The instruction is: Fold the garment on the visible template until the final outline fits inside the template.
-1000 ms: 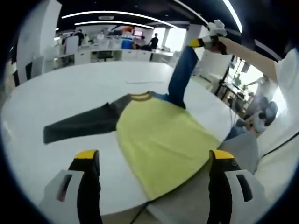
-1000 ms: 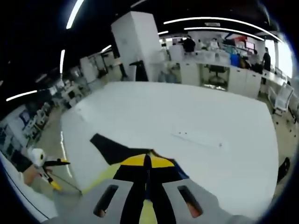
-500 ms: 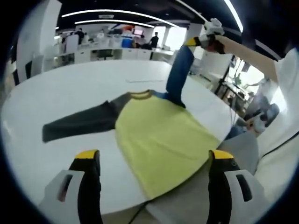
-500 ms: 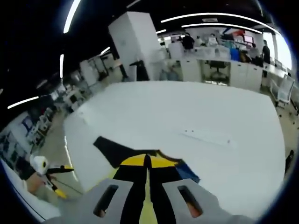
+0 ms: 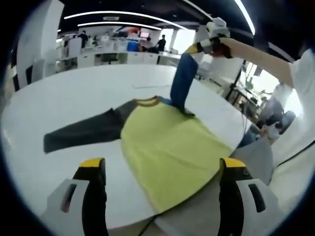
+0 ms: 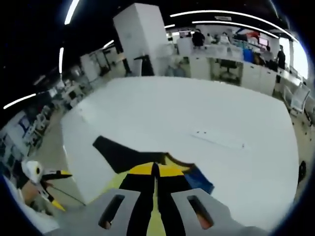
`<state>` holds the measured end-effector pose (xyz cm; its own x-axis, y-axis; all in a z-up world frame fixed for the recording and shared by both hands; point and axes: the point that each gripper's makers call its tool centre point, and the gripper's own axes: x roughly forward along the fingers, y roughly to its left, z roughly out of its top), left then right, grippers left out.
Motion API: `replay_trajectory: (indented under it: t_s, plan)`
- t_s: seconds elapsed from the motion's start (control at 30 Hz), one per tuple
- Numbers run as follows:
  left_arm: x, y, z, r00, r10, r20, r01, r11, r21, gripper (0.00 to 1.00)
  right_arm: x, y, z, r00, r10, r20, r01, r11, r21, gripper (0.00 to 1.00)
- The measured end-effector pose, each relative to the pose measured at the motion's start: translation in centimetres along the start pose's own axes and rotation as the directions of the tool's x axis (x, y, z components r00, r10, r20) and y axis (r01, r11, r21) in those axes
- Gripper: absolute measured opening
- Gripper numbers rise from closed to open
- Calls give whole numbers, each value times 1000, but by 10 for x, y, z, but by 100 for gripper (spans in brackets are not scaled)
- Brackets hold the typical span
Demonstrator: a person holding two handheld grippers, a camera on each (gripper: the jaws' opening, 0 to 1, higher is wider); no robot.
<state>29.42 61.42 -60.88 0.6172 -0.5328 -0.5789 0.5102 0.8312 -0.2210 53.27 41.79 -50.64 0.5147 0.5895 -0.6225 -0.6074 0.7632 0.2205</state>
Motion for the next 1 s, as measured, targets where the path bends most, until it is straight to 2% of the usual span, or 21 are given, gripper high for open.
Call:
replay_trajectory:
  t_s: [0.2,0.37,0.5,0.63,0.77,1.0]
  plan:
    - [0,1,1,1000,-3,3,3,1000,8,93,20,19,-4,999,35,-29,-34,999,41,2]
    - [2,1,1,1000,-6,6,6,1000,7,92,43,27,-14,998,12,-65,-10,999,30,2]
    - [3,1,-1,1000,-7,8,7,1000,3,92,57,35,-16,998,16,-68,-15,1000,21,2]
    - [3,4,0,1000,-4,17,4,1000,-7,92,68,36,-19,997,12,-82,-9,999,36,2]
    - [5,5,0,1000,-3,25,3,1000,-14,92,82,34,-29,993,-9,-119,15,999,43,2]
    - [6,10,-4,1000,-2,22,3,1000,-20,92,97,44,-41,988,-6,-153,13,999,42,2]
